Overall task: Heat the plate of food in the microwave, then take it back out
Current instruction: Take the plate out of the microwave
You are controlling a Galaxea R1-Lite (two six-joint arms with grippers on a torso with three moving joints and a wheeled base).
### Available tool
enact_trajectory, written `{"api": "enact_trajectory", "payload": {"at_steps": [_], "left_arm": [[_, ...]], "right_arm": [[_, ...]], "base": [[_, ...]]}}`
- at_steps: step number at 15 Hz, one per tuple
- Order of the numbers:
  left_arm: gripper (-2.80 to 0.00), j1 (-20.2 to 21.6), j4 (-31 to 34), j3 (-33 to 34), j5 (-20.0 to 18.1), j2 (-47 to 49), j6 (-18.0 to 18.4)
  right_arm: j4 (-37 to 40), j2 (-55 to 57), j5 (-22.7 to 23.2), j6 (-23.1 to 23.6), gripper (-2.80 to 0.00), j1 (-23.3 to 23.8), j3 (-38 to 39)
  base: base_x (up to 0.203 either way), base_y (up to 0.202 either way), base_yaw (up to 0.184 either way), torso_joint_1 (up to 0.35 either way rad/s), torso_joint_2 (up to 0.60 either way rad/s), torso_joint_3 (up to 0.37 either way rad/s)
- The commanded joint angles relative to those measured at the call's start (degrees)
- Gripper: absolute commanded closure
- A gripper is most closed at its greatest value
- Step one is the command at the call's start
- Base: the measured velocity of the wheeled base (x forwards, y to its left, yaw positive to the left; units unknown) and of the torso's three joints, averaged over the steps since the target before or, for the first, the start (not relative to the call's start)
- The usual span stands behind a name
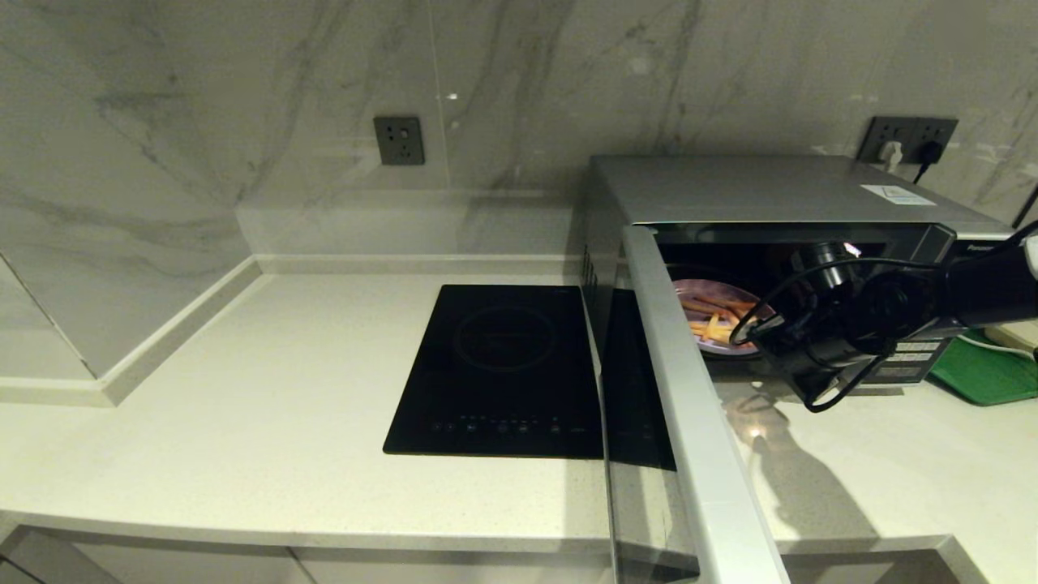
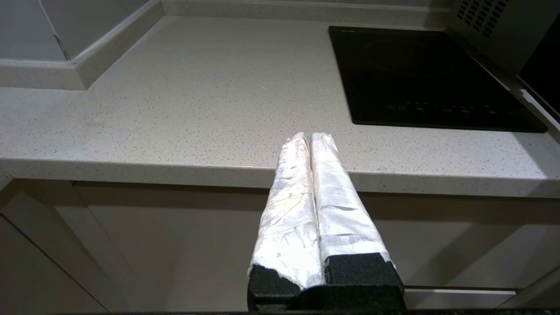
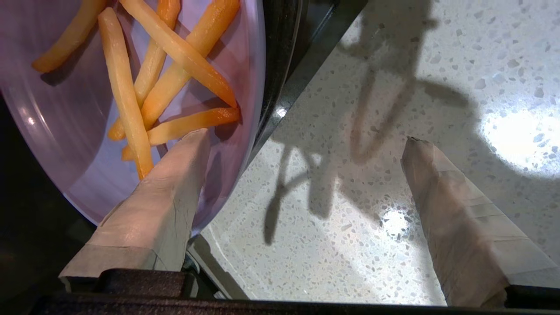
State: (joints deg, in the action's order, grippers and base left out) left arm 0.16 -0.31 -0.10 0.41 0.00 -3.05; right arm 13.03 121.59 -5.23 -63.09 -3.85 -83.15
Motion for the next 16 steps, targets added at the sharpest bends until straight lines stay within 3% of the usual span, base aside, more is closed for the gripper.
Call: {"api": "enact_trajectory", "payload": {"at_steps": [1, 5, 6, 16], "left_arm": [[0.0, 0.02, -0.04, 0.01, 0.02, 0.0, -0.03], [0.0, 0.02, -0.04, 0.01, 0.02, 0.0, -0.03], [0.0, 0.02, -0.04, 0.01, 0.02, 0.0, -0.03], [0.0, 0.02, -0.04, 0.01, 0.02, 0.0, -0.03]], "right_arm": [[0.6, 0.32, -0.04, -0.08, -2.8, -0.01, -0.17], [1.29, 0.49, 0.04, -0.1, -2.8, -0.01, -0.08], [1.29, 0.41, 0.04, -0.1, 0.0, -0.01, -0.08], [2.53, -0.56, 0.03, -0.26, 0.0, -0.01, -2.38]], "base": [[0.0, 0.0, 0.0, 0.0, 0.0, 0.0], [0.0, 0.0, 0.0, 0.0, 0.0, 0.0], [0.0, 0.0, 0.0, 0.0, 0.0, 0.0], [0.0, 0.0, 0.0, 0.0, 0.0, 0.0]]}}
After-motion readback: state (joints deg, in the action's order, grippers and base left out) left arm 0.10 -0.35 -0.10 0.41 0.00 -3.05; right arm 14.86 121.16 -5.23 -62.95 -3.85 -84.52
